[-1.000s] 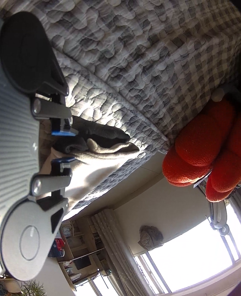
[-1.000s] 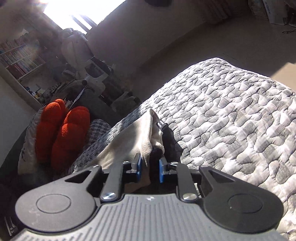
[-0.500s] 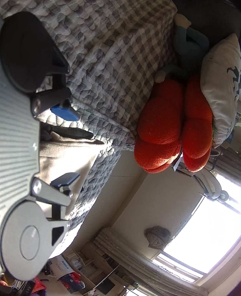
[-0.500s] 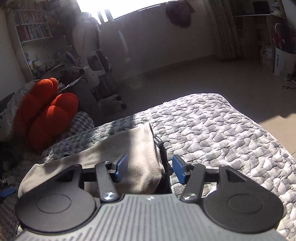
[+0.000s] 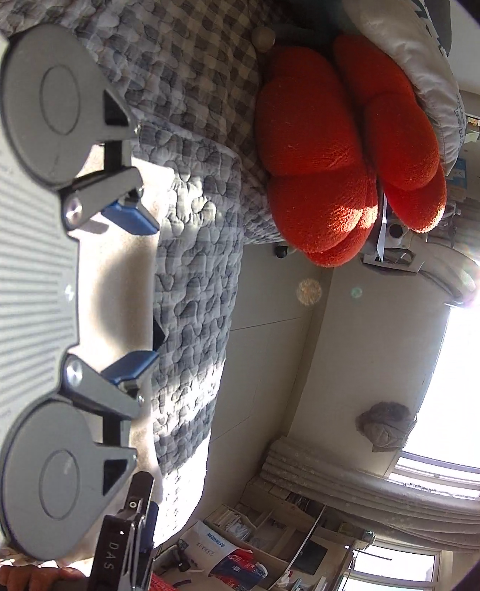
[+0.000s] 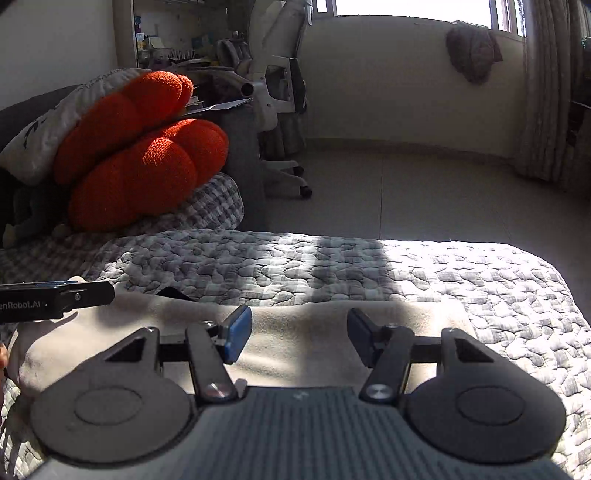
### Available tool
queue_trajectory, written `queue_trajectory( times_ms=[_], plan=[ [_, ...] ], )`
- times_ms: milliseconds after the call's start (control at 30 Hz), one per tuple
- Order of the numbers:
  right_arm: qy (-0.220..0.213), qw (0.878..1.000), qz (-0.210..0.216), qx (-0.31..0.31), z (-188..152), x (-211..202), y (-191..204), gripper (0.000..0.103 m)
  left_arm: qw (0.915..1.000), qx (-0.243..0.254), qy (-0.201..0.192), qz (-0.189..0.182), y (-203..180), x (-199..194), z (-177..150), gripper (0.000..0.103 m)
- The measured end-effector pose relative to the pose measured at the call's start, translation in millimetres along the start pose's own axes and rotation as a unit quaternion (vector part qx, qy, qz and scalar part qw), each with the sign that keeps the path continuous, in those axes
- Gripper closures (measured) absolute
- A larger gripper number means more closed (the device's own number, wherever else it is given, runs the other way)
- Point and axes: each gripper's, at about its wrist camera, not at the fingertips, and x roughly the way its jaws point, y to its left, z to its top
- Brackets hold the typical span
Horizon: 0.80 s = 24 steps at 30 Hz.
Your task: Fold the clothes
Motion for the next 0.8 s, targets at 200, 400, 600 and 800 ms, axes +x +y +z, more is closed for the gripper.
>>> queue_trajectory(
  times_ms=[200, 400, 600, 800],
  plan=[
    [0.017, 1.0, -0.016, 0.01, -9.5, 19.8, -9.8, 0.042, 0.9995, 0.005, 0.019, 0.027, 4.2, 14.1, -4.2, 0.033],
    [0.012, 1.0, -0.02, 0.018, -11.2, 15.3, -13.6, 0.042, 0.9993, 0.004, 0.018, 0.031, 5.7, 16.0, -9.1, 0.033],
    [0.009, 0.999, -0.023, 0.025, -14.0, 10.6, -17.2, 0.042, 0.9993, 0.007, 0.015, 0.034, 7.7, 11.4, -12.8, 0.033],
    [0.013, 0.999, -0.038, 0.03, -13.0, 3.5, -14.3, 0.041, 0.999, -0.032, 0.016, 0.028, 25.5, -1.8, -6.8, 0.035]
  ],
)
